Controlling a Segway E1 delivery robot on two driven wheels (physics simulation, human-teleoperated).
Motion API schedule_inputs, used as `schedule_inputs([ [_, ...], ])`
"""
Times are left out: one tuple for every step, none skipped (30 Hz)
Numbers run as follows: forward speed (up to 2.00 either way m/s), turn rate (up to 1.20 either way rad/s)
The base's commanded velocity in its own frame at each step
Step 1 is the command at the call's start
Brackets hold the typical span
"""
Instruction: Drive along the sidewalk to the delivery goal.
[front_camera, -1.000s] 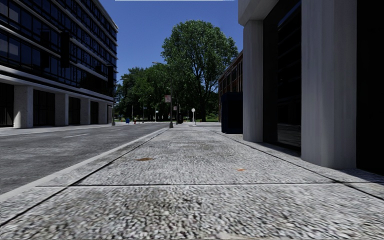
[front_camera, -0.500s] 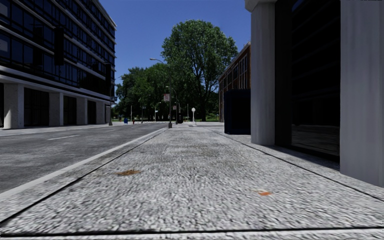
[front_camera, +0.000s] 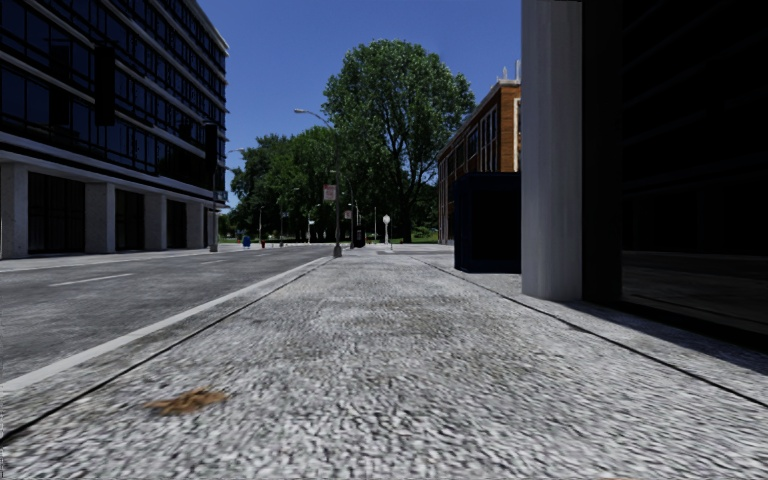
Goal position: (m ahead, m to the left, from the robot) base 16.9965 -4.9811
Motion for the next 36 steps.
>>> schedule_inputs([
  [2.00, 0.00],
  [2.00, 0.00],
  [2.00, 0.00],
  [2.00, 0.00],
  [2.00, 0.00],
  [2.00, 0.00],
  [2.00, 0.00],
  [2.00, 0.00],
  [2.00, 0.00],
  [2.00, 0.00],
  [2.00, 0.00],
  [2.00, 0.00],
  [2.00, 0.00],
  [2.00, 0.00],
  [2.00, 0.00],
  [2.00, 0.00],
  [2.00, 0.00],
  [2.00, 0.00],
  [2.00, 0.00],
  [2.00, 0.00],
  [2.00, 0.00],
  [2.00, 0.00],
  [2.00, 0.00],
  [2.00, 0.00],
  [2.00, 0.00],
  [2.00, 0.00],
  [2.00, 0.00],
  [2.00, 0.00],
  [2.00, 0.00],
  [2.00, 0.00],
  [2.00, 0.00],
  [2.00, 0.00],
  [2.00, 0.00],
  [2.00, 0.00],
  [2.00, 0.00],
  [2.00, 0.00],
])
